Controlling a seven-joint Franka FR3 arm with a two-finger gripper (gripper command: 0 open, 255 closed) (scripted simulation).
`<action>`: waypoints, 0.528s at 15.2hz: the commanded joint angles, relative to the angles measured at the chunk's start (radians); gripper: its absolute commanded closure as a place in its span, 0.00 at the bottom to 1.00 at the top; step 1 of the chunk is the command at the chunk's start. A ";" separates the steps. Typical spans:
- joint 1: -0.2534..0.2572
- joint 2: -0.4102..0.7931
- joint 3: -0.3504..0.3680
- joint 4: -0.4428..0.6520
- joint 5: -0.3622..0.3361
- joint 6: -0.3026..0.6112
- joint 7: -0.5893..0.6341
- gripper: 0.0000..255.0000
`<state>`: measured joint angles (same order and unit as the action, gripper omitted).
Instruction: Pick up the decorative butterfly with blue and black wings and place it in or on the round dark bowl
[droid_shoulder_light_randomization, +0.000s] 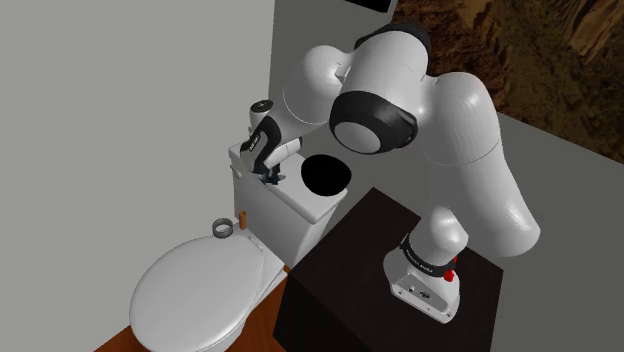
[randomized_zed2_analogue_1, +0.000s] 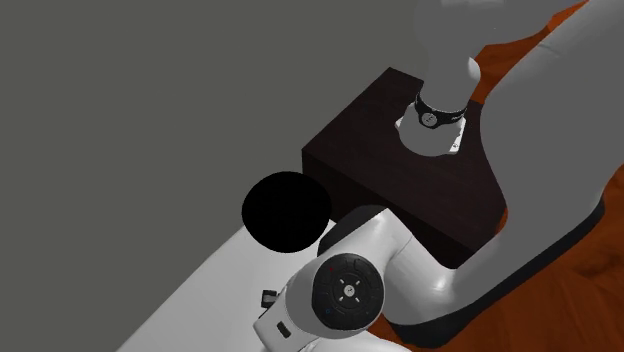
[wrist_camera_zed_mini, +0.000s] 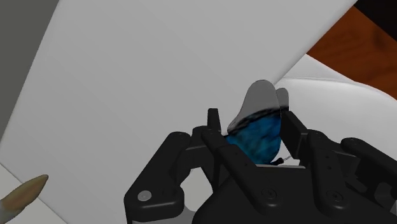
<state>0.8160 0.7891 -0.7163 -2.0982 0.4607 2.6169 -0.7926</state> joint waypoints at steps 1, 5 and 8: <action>0.017 -0.022 -0.021 -0.009 -0.013 -0.016 0.004 1.00; 0.050 -0.064 -0.064 -0.024 -0.041 -0.048 0.013 1.00; 0.076 -0.094 -0.097 -0.033 -0.063 -0.072 0.021 1.00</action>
<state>0.8837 0.7049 -0.8021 -2.1279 0.4050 2.5522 -0.7735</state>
